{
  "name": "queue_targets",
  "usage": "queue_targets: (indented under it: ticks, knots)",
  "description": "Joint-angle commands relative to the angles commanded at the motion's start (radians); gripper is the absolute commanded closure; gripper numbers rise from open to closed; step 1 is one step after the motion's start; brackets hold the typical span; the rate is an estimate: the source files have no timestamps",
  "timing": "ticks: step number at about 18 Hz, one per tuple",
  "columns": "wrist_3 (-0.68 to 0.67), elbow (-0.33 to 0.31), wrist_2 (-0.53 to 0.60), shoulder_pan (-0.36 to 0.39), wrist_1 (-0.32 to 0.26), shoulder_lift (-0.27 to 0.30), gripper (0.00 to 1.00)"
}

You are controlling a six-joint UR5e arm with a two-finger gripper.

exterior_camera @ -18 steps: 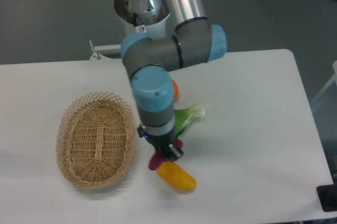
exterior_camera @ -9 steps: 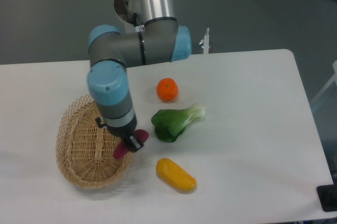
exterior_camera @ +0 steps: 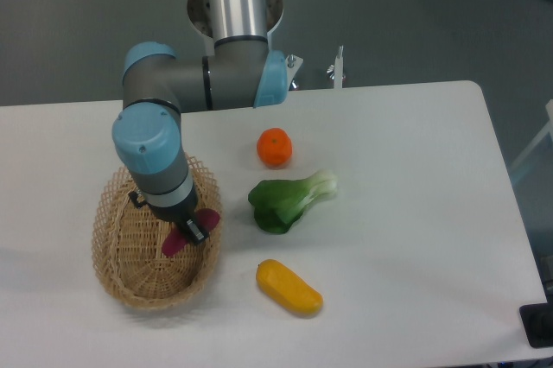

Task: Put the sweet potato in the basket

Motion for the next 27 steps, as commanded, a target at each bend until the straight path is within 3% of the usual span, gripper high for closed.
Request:
queue_targets:
  ticks: [3, 7, 9, 10, 12, 14, 18, 22, 27]
  knots:
    - [0.0, -0.017, 0.0, -0.012, -0.002, -0.012, 0.64]
    - [0.002, -0.06, -0.003, -0.031, -0.002, -0.002, 0.49]
    - [0.005, -0.081, -0.002, -0.037, 0.0, 0.012, 0.3]
    - [0.005, -0.077, -0.003, -0.035, -0.003, 0.017, 0.12]
    - [0.002, -0.063, -0.002, -0.032, -0.005, 0.02, 0.0]
    - [0.006, -0.049, -0.002, -0.014, -0.005, 0.023, 0.0]
    - [0.029, -0.041, -0.002, 0.095, -0.009, 0.055, 0.0]
    - [0.118, -0.018, 0.009, 0.165, -0.011, 0.055, 0.0]
    - [0.196, 0.06, 0.0, 0.262, -0.014, 0.034, 0.0]
